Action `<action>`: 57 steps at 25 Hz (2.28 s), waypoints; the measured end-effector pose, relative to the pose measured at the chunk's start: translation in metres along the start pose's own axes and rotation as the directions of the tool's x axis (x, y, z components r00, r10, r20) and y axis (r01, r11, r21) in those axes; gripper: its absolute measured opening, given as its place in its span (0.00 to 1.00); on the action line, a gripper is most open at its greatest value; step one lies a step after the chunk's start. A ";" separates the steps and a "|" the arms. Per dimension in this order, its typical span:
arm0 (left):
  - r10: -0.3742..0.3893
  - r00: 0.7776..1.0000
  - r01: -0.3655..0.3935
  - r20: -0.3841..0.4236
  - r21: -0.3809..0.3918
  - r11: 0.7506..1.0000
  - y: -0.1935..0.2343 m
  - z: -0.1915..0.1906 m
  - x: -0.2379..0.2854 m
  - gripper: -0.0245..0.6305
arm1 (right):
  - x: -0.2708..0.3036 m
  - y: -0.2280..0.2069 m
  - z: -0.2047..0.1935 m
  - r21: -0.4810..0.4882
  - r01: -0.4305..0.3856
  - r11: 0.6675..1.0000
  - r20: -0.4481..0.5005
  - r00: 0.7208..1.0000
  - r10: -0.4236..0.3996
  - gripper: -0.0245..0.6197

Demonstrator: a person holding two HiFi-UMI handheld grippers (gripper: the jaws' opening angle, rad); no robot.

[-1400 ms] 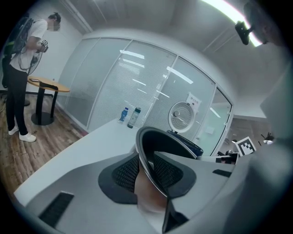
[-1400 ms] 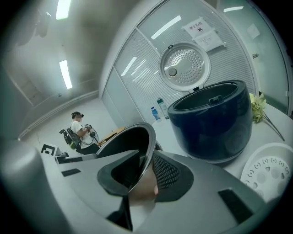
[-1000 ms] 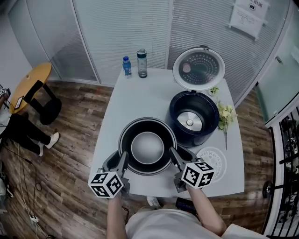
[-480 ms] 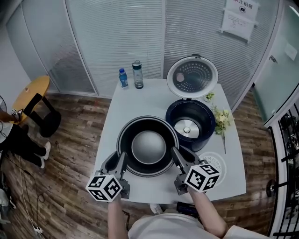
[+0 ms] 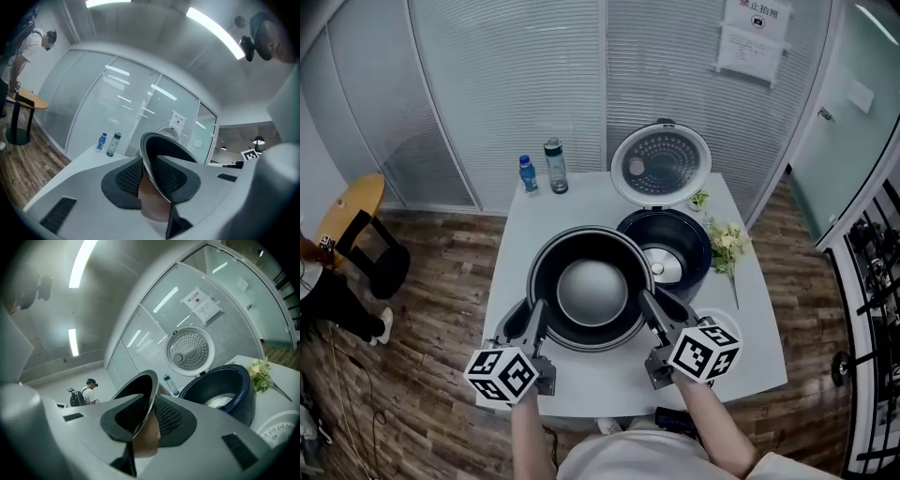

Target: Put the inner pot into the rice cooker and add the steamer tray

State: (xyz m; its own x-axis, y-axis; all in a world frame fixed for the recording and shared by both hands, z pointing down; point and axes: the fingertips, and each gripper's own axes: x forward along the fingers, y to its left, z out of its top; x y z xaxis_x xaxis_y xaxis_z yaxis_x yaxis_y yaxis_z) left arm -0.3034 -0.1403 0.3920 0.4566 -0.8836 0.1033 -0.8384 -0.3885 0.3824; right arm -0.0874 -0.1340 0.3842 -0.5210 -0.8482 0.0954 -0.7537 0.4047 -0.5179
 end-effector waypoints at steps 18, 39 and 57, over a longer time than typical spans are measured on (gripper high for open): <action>-0.195 0.981 0.194 0.013 0.025 0.981 -0.066 0.023 0.054 0.18 | -0.047 -0.031 0.053 0.009 0.111 0.994 0.134 0.985 -0.111 0.17; -0.253 0.967 0.254 -0.012 0.039 0.967 -0.104 0.027 0.134 0.18 | -0.043 -0.095 0.098 0.037 0.129 0.991 0.164 0.977 -0.133 0.17; -0.306 0.951 0.306 -0.039 0.012 0.952 -0.124 0.019 0.191 0.18 | -0.041 -0.138 0.121 0.053 0.176 0.983 0.177 0.967 -0.183 0.17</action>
State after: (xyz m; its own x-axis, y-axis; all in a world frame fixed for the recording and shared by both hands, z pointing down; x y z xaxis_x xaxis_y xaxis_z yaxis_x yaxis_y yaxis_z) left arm -0.1183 -0.2656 0.3472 0.7024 -0.7116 0.0170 -0.6614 -0.6436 0.3850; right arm 0.0865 -0.1968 0.3489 -0.2949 -0.9549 0.0361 -0.8114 0.2302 -0.5372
